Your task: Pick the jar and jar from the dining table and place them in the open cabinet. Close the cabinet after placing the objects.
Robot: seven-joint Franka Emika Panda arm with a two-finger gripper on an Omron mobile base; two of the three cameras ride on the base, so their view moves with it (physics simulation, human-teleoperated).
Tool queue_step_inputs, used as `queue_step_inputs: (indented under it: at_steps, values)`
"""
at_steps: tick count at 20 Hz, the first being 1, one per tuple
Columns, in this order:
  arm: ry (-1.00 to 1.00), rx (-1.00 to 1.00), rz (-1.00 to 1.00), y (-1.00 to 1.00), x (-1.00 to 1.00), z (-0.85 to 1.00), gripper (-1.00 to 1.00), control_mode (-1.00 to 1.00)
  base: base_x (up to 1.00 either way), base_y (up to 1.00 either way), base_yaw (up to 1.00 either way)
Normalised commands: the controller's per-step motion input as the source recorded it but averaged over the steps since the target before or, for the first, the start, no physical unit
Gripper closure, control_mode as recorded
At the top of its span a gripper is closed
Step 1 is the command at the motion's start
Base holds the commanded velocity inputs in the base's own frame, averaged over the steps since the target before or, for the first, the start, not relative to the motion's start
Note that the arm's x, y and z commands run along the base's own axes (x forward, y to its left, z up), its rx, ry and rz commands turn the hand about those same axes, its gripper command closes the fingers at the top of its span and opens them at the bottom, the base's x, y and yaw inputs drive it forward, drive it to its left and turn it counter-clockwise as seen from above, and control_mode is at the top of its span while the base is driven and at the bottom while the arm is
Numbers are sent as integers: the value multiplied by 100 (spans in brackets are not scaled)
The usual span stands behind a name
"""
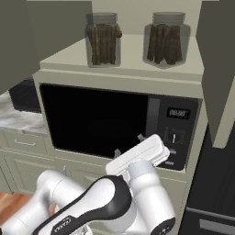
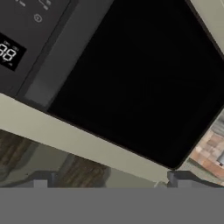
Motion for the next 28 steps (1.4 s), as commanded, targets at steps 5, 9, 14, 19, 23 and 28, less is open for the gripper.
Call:
queue_step_inputs:
  at_steps: [5, 9, 14, 19, 23, 28]
  values:
    - [1, 6, 0, -52, 20, 21, -100, -100, 0, 0, 0]
    - [3, 3, 0, -45, 27, 2, -100, -100, 0, 0, 0]
    - [-16, 11, 0, -44, 2, -16, -100, -100, 0, 0, 0]
    - [-34, 24, 0, -46, 0, -32, -100, -100, 0, 0, 0]
    - [-30, 19, 0, -40, 0, -7, -100, -100, 0, 0, 0]
    - [-26, 6, 0, -34, 0, 28, -100, -100, 0, 0, 0]
